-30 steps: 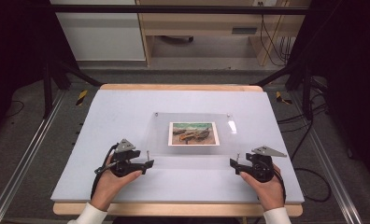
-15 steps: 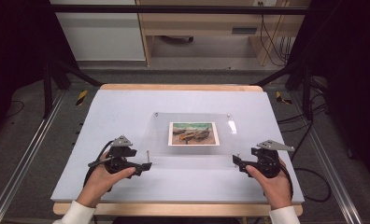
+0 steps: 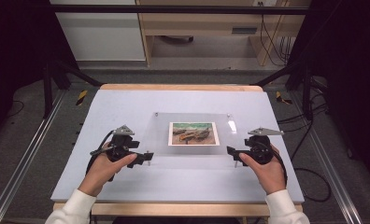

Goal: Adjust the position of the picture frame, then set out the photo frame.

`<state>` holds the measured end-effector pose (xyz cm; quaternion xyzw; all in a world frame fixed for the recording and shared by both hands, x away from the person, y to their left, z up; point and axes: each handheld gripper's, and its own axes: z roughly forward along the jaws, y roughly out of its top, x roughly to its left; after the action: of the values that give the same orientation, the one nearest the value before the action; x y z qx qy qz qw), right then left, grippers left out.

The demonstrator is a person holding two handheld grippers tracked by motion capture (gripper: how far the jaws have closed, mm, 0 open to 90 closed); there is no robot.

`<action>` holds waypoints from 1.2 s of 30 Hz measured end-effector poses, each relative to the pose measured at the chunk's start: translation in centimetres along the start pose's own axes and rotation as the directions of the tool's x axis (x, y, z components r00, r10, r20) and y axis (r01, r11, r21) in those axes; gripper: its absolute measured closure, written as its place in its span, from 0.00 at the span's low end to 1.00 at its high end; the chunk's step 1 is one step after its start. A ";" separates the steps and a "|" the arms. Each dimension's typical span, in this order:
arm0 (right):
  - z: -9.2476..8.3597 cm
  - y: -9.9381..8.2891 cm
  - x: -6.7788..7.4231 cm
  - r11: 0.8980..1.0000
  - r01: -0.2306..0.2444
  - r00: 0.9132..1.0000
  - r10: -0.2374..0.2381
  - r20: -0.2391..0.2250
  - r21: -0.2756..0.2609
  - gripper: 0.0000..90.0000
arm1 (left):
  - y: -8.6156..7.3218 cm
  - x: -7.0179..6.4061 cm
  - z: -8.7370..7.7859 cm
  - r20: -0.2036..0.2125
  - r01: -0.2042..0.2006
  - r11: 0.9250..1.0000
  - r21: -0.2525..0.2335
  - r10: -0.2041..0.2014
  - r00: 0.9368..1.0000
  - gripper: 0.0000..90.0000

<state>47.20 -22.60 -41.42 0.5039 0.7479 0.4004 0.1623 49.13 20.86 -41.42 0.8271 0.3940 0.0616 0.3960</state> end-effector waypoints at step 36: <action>1.8 0.1 -1.1 0.996 -0.061 0.997 0.064 -0.047 0.063 0.30 | 0.8 1.0 1.9 0.000 0.057 0.998 0.015 -0.057 0.998 0.37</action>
<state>48.92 -22.79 -42.67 0.5219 0.7475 0.3943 0.1157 51.06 20.10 -42.32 0.8185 0.4176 0.0471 0.3917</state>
